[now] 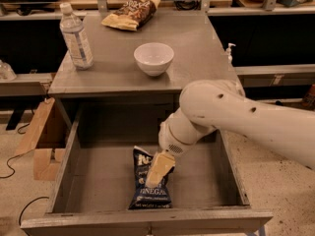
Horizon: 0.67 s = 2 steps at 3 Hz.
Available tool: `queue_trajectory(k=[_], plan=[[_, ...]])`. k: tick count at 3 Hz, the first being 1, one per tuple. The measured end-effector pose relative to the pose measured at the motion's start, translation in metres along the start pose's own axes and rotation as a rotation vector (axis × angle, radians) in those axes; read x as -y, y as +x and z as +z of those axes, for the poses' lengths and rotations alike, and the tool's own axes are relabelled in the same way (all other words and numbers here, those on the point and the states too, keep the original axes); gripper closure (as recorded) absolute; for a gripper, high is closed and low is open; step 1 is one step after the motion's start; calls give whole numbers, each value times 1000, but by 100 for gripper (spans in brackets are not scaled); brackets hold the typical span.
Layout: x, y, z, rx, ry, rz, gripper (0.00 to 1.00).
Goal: Pick blue chip bag from top drawer and place on counter
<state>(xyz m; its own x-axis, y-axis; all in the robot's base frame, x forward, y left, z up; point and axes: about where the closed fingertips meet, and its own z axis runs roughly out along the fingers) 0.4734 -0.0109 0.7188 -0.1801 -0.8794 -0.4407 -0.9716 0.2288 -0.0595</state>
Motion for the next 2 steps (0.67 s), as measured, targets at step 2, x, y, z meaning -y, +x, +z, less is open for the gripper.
queue_trajectory(k=[2], plan=[[-16, 9, 79, -5, -52, -19, 18]])
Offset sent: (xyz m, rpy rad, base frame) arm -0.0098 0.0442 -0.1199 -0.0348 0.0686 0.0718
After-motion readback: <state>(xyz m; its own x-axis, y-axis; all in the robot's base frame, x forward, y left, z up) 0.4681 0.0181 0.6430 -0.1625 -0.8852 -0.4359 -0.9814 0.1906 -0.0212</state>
